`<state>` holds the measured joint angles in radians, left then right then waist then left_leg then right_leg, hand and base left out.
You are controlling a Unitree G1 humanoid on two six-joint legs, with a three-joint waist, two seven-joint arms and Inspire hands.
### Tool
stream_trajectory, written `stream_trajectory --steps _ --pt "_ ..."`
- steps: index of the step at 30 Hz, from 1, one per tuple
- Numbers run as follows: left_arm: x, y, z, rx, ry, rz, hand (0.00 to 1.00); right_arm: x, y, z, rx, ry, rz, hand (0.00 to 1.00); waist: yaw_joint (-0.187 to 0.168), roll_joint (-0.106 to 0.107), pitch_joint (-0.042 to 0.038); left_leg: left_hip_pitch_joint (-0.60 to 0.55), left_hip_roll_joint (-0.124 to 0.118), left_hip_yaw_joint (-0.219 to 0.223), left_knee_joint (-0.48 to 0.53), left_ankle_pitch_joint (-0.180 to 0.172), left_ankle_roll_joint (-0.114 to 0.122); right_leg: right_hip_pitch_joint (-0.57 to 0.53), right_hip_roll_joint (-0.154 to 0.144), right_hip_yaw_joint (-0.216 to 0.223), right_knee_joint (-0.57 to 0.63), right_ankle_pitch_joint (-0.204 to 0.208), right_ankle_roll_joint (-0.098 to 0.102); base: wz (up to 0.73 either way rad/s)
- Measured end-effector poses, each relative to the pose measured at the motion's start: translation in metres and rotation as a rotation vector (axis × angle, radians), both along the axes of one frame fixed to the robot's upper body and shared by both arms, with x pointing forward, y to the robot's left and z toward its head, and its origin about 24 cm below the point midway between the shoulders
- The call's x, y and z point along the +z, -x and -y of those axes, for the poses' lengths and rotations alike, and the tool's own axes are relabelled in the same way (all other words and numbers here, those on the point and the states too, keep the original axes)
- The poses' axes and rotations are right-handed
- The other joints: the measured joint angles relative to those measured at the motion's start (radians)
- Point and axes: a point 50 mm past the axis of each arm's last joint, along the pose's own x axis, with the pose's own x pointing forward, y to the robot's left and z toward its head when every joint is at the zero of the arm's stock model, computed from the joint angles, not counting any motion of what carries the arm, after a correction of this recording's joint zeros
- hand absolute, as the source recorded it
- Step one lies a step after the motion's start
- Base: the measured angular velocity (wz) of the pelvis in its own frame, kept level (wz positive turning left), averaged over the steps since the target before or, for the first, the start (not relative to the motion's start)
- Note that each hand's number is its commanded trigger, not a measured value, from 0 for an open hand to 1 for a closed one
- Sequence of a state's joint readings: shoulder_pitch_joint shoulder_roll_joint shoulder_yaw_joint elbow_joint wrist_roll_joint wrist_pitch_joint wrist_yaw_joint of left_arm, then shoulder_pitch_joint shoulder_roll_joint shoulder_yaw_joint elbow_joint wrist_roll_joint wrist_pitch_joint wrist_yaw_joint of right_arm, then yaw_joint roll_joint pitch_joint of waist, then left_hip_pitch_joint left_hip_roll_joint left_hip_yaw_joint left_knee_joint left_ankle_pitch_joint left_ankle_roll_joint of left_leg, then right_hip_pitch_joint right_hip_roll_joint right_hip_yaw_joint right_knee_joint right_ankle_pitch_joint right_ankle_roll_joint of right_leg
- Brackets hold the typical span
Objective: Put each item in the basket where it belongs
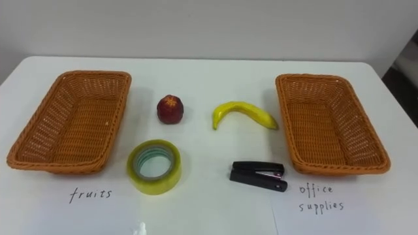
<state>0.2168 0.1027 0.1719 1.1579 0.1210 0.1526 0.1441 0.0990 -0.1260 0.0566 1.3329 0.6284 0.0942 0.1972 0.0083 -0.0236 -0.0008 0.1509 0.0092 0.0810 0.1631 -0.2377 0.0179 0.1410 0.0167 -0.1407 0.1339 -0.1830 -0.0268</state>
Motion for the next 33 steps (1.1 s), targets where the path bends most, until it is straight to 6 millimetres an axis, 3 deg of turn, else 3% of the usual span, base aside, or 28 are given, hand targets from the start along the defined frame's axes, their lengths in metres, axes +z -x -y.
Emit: stream_trajectory --steps 9,17,28,33 --pt "0.000 0.007 0.000 0.007 -0.004 -0.017 0.00 0.000 0.007 0.000 -0.063 -0.003 -0.029 0.00 -0.005 -0.001 0.0007 0.002 0.001 0.003 0.000 0.000 0.000 0.000 -0.001 0.002 0.001 0.000 0.000 0.00" --pt "0.001 0.010 -0.004 0.044 -0.024 -0.014 0.00 0.001 0.027 0.009 -0.261 0.019 -0.047 0.00 -0.024 -0.003 0.0002 -0.002 0.001 0.001 -0.002 0.000 0.000 -0.004 -0.003 0.001 0.002 0.000 0.000 0.00" --pt "0.006 0.009 -0.018 0.113 -0.075 0.032 0.00 0.007 0.062 0.028 -0.678 0.123 -0.097 0.00 -0.055 -0.028 -0.0001 0.018 0.012 0.037 -0.011 -0.002 0.001 -0.017 0.001 0.040 0.018 -0.001 -0.001 -0.12" --pt "0.011 0.016 -0.034 0.180 -0.122 0.050 0.00 0.013 0.061 0.051 -0.937 0.181 -0.077 0.00 -0.089 -0.034 -0.0017 0.019 0.012 0.052 -0.013 -0.002 0.001 -0.021 0.001 0.043 0.023 -0.001 -0.001 -0.05"
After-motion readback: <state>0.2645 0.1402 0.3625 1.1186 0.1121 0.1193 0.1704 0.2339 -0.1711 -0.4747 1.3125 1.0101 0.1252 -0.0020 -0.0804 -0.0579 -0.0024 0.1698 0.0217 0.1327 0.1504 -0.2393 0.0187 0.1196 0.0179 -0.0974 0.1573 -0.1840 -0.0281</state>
